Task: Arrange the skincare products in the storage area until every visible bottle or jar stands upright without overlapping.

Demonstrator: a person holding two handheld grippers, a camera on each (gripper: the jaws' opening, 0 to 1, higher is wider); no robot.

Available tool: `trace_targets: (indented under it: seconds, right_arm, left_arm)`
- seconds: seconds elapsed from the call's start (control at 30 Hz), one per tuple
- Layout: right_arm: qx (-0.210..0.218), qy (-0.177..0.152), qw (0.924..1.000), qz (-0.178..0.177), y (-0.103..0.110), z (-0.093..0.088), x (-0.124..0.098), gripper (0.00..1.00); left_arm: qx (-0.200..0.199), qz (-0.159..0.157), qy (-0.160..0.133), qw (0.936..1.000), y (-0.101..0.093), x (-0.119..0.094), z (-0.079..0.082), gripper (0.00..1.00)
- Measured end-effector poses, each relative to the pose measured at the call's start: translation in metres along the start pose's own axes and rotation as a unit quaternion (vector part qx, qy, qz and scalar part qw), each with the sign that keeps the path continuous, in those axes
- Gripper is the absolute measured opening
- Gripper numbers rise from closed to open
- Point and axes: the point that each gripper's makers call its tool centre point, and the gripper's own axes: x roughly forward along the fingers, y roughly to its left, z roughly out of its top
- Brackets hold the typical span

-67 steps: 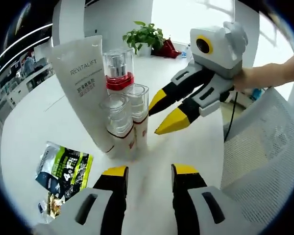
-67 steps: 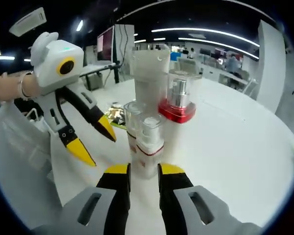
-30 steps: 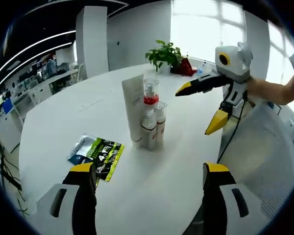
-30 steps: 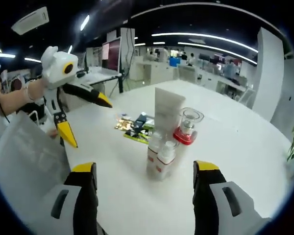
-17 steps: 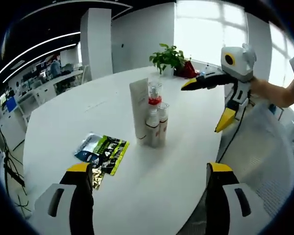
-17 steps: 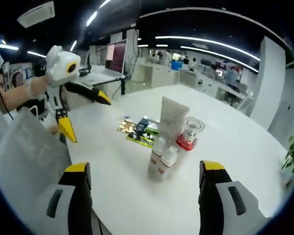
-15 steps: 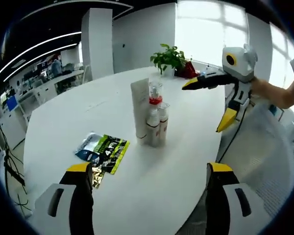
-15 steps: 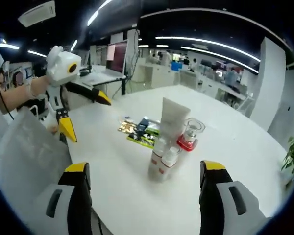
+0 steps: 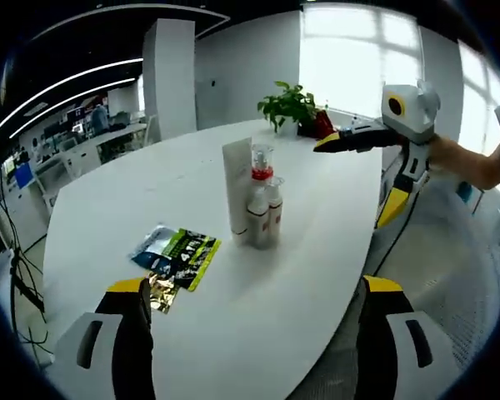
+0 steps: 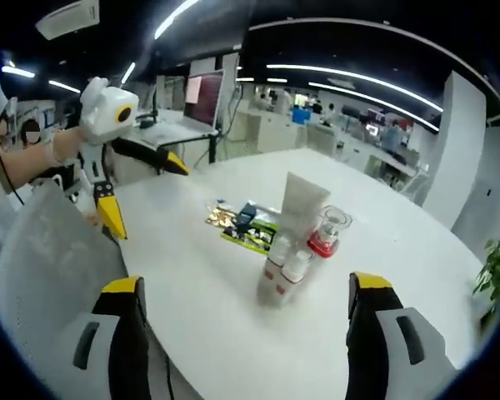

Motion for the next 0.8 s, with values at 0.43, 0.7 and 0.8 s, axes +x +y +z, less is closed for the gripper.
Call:
trace_targets:
  seconds: [0.43, 0.7, 0.8]
  right_arm:
    - [-0.003, 0.004, 1.0000, 0.007, 0.014, -0.001, -0.002, 1.00]
    - [-0.009, 0.004, 0.9998, 0.014, 0.021, 0.002, 0.004, 1.00]
    - [-0.009, 0.005, 0.9998, 0.015, 0.022, 0.004, 0.007, 1.00]
  left_arm:
    - [0.002, -0.014, 0.005, 0.9999, -0.010, -0.008, -0.011, 0.99]
    - [0.002, -0.018, 0.014, 0.9997, -0.010, -0.008, -0.021, 0.99]
    - [0.005, -0.018, 0.013, 0.9997, -0.009, -0.008, -0.021, 0.99]
